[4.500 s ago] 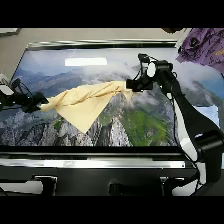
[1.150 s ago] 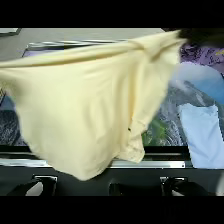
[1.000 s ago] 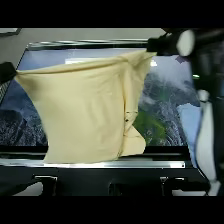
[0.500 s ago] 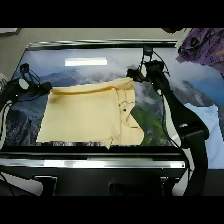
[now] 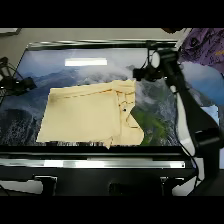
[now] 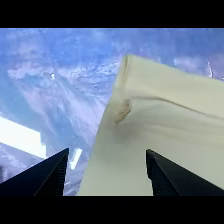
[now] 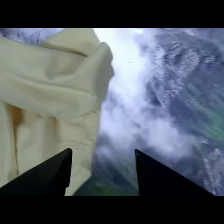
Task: Fold the clothes and pants, and hang the long-sleeved shirts on hangers.
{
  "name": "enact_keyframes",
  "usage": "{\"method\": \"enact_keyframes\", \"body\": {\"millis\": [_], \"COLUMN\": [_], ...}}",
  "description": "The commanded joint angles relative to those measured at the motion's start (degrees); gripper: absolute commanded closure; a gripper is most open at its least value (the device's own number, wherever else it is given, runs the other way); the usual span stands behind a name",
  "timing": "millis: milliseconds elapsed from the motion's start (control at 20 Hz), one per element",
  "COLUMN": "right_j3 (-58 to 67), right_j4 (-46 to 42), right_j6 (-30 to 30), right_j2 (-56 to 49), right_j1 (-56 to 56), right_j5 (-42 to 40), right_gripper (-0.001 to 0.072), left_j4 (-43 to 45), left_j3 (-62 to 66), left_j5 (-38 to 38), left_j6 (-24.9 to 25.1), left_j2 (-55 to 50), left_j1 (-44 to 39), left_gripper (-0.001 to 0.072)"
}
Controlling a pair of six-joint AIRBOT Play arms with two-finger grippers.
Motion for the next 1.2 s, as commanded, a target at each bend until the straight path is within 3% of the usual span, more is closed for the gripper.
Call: {"method": "enact_keyframes", "body": {"millis": [0,150,350,550,750,1150], "right_j3": [-3.50,-24.26,-57.68,-77.92,-83.73,-83.97], "right_j4": [10.23,29.70,35.17,48.02,53.53,57.13], "right_j6": [-9.84,-21.70,-24.74,-34.36,-39.63,-42.75], "right_j2": [7.74,17.42,28.26,30.49,30.45,26.23], "right_j1": [-9.46,-21.77,-28.46,-27.26,-26.93,-26.91], "right_j5": [7.76,8.11,8.35,2.25,-5.95,-8.13], "right_gripper": [0.0289,0.0289,0.0291,0.0290,0.0288,0.0278], "left_j4": [-1.01,-2.47,-2.25,-2.27,-2.25,-2.32], "left_j3": [-4.87,-15.41,-25.42,-27.26,-27.23,-27.23], "left_j5": [-5.75,-4.74,-3.82,-3.91,-3.91,-4.20], "left_j6": [1.14,1.16,1.18,1.16,1.18,1.14], "left_j2": [9.38,18.23,25.33,25.44,25.31,25.31], "left_j1": [5.60,8.66,9.14,9.16,9.16,9.16], "left_gripper": [0.0157,0.0158,0.0158,0.0159,0.0159,0.0160]}}
